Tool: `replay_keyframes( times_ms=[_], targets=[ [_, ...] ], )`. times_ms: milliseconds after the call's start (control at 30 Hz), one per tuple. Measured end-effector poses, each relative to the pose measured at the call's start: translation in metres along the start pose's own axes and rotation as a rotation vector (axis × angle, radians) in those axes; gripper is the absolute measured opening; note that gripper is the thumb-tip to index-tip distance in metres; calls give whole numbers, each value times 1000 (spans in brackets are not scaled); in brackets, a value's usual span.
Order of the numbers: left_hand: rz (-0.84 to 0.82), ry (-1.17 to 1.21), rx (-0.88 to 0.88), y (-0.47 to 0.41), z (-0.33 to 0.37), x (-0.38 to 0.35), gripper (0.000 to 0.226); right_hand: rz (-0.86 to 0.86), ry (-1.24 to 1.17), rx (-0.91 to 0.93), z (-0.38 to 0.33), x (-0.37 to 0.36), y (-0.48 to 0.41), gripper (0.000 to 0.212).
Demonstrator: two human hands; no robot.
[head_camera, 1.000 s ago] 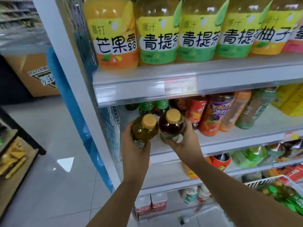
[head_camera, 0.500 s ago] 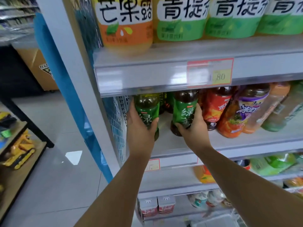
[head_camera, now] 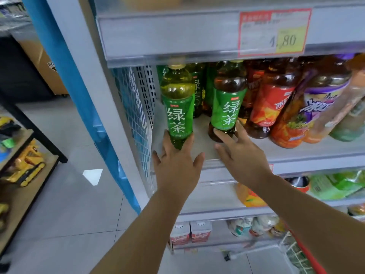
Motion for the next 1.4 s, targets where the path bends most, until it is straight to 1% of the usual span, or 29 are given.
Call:
replay_keyframes(
  times_ms=[100, 233, 333, 433, 567, 600, 667, 700, 767, 833, 867, 933, 1000, 1133, 1200, 1267, 1300, 1333, 1400],
  targets=[
    [-56, -36, 11, -19, -3, -6, 58, -73, 38, 12, 4, -5, -10, 47],
    [-50, -83, 25, -51, -12, -15, 59, -142, 84, 8, 9, -14, -13, 51],
    [-53, -34, 57, -80, -18, -25, 60, -126, 107, 15, 9, -14, -13, 51],
    [-23, 5, 44, -103, -23, -29, 63, -120, 114, 20, 8, -14, -14, 51],
    [-27, 122, 33, -114, -30, -31, 64, -122, 132, 20, 10, -17, -13, 50],
    [-19, 149, 42, -112, -27, -29, 64, -109, 113, 18, 11, -16, -12, 50],
    [18, 182, 43, -97, -12, -16, 61, -28, 33, 50, 7, -8, -10, 46],
    [58, 195, 14, -84, 0, -8, 58, 25, -25, 78, 6, -2, -7, 45],
    [213, 259, -140, -48, 29, 10, 48, 140, -142, 126, 11, 15, 9, 36],
    [338, 417, -318, -8, 59, 19, 37, 208, -204, 137, 25, 31, 36, 26],
    [355, 496, -374, 11, 71, 15, 33, 225, -219, 128, 36, 39, 51, 23],
    [296, 600, -399, 41, 94, -5, 26, 224, -230, 79, 66, 52, 84, 21],
    [190, 650, -363, 68, 116, -37, 23, 185, -227, -34, 106, 61, 120, 22],
    [-71, 629, -274, 125, 155, -121, 21, 128, -123, -300, 196, 72, 207, 23],
    [-171, 594, -280, 152, 173, -160, 19, 98, -38, -394, 236, 76, 248, 20],
    [-256, 577, -332, 174, 193, -194, 21, 21, 54, -495, 274, 77, 287, 20],
    [-301, 570, -366, 182, 203, -209, 26, -32, 94, -560, 292, 76, 304, 22],
    [-342, 558, -393, 190, 212, -223, 31, -92, 124, -635, 310, 74, 322, 25],
    [-416, 520, -412, 199, 227, -248, 31, -219, 138, -798, 342, 66, 353, 34]
  ],
)
Point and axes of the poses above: each hand's wrist, its own y-axis away from the middle knuckle, its own x-axis out of the back of the hand, z = x × y, the point moved 7 cm from there along -y, towards the middle knuckle, and after that the axes turned 12 degrees about z, right-handed, at the moved point
